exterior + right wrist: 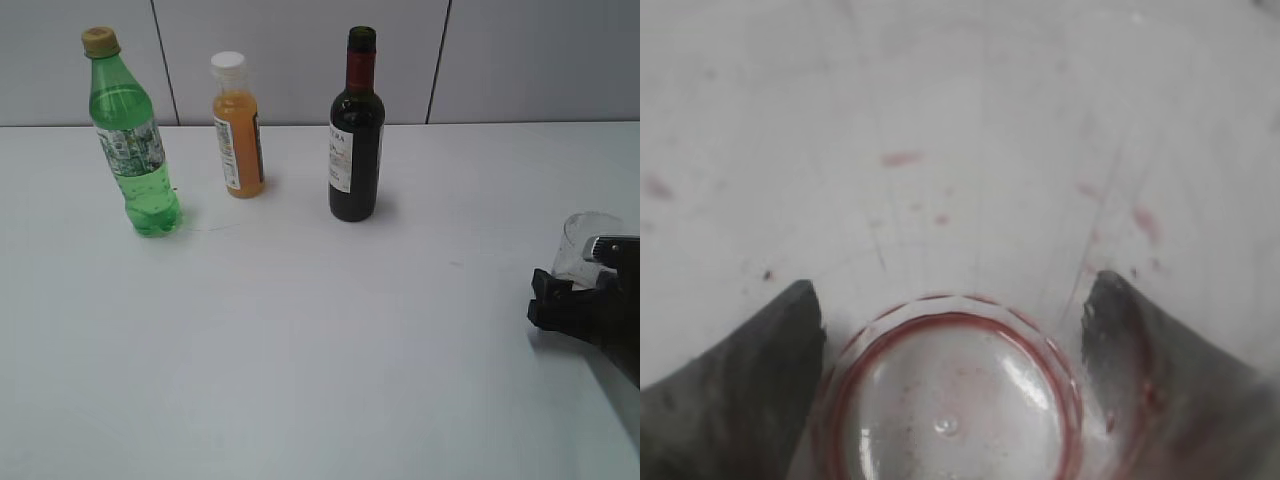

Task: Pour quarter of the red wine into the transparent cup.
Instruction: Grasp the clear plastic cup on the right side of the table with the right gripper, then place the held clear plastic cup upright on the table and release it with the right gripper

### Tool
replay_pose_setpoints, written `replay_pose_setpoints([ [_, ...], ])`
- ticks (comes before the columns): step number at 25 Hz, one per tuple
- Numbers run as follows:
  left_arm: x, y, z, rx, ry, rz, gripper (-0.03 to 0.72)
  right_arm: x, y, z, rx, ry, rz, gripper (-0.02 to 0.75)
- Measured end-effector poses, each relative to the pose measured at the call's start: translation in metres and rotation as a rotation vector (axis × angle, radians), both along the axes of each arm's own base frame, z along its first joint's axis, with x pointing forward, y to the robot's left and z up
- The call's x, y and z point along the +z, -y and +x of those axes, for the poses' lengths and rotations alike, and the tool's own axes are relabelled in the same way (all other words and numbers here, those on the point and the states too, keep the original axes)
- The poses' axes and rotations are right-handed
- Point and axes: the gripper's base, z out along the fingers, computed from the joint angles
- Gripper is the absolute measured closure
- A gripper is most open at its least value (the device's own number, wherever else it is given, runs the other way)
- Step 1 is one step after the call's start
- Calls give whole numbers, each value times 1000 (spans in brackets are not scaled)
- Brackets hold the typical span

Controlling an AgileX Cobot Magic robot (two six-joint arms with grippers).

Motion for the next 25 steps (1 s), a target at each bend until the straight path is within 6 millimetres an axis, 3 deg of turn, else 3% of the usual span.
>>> replay_pose_setpoints([
  [5, 0, 0, 0, 0, 0, 0, 103, 0, 0, 0, 5, 7, 1, 176],
  [14, 0, 0, 0, 0, 0, 0, 103, 16, -6, -11, 74, -32, 26, 186],
  [20, 0, 0, 0, 0, 0, 0, 103, 51, -25, -13, 302, 84, 59, 186],
  [25, 0, 0, 0, 0, 0, 0, 103, 61, -40, -16, 488, 122, 63, 187],
])
